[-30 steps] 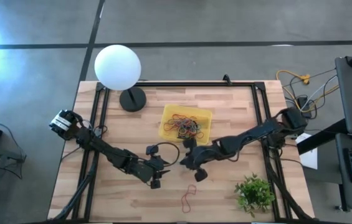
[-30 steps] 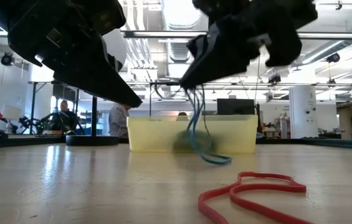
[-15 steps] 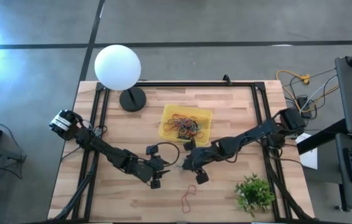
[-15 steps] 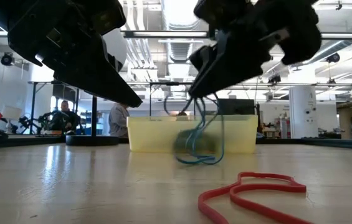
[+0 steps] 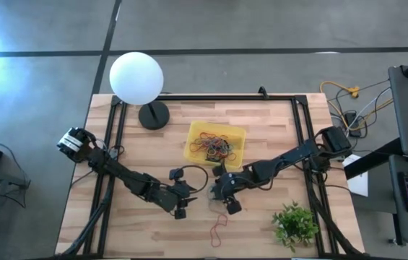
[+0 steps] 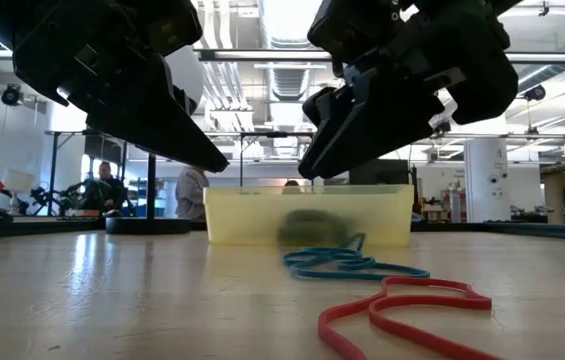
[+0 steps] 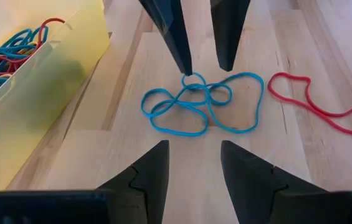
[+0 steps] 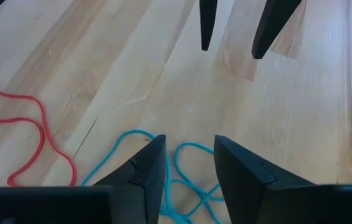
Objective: Pick and place rubber bands into bin
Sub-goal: Put the blue rubber band into the yellow bin
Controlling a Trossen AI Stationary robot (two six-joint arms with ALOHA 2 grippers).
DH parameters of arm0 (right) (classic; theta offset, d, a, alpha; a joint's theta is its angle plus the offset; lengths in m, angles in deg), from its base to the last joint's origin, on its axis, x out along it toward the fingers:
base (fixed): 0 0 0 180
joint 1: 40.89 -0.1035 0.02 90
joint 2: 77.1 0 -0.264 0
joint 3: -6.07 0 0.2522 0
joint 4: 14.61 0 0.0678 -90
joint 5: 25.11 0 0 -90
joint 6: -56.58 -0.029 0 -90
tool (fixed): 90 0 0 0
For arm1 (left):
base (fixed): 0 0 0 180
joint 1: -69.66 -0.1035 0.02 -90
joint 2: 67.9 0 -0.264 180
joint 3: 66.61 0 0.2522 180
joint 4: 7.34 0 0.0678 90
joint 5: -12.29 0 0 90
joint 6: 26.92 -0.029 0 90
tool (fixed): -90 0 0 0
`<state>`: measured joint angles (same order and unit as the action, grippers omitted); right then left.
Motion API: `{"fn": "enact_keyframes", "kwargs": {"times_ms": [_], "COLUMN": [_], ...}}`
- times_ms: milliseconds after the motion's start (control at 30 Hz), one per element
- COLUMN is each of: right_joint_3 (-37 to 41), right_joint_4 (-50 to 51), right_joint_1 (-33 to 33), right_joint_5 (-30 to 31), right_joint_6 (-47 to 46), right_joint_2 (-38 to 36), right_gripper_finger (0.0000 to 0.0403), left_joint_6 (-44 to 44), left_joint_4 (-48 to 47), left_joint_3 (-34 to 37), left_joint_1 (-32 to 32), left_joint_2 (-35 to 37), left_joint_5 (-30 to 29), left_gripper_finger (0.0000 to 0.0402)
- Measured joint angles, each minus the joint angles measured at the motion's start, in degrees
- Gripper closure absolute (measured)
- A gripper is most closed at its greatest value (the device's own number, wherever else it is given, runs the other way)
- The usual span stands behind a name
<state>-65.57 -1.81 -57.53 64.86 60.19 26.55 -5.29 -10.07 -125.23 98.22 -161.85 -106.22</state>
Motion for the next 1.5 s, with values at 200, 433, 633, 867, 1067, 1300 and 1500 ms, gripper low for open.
{"fn": "enact_keyframes", "kwargs": {"times_ms": [200, 433, 633, 867, 1067, 1300, 1500], "right_joint_3": [0.0, 0.2, 0.2, 0.2, 0.2, 0.2, 0.3], "right_joint_4": [0.2, 1.2, 2.6, 5.8, 7.6, 8.1, 8.2], "right_joint_1": [-1.1, -1.4, -1.4, -1.4, -1.5, -1.6, -1.5], "right_joint_5": [-0.4, -3.4, -3.8, -6.7, -6.6, -4.5, -1.3], "right_joint_6": [0.7, 0.6, 0.5, 0.8, 0.8, 1.1, 1.4], "right_joint_2": [1.0, 3.1, 2.9, 2.8, 2.7, 2.7, 2.7], "right_gripper_finger": [0.0273, 0.0273, 0.0273, 0.0279, 0.0278, 0.0283, 0.0295], "left_joint_6": [0.0, 0.0, 0.0, 0.0, 0.0, 0.0, 0.0], "left_joint_4": [0.0, 0.0, 0.0, 0.0, 0.0, 0.0, 0.0], "left_joint_3": [0.0, 0.0, 0.0, 0.0, 0.0, 0.0, 0.0], "left_joint_1": [0.0, 0.0, 0.0, 0.0, 0.0, 0.0, 0.0], "left_joint_2": [0.0, 0.0, 0.0, 0.0, 0.0, 0.0, 0.0], "left_joint_5": [0.0, 0.0, 0.0, 0.0, 0.0, 0.0, 0.0], "left_gripper_finger": [0.0272, 0.0272, 0.0272, 0.0272, 0.0272, 0.0272, 0.0272]}}
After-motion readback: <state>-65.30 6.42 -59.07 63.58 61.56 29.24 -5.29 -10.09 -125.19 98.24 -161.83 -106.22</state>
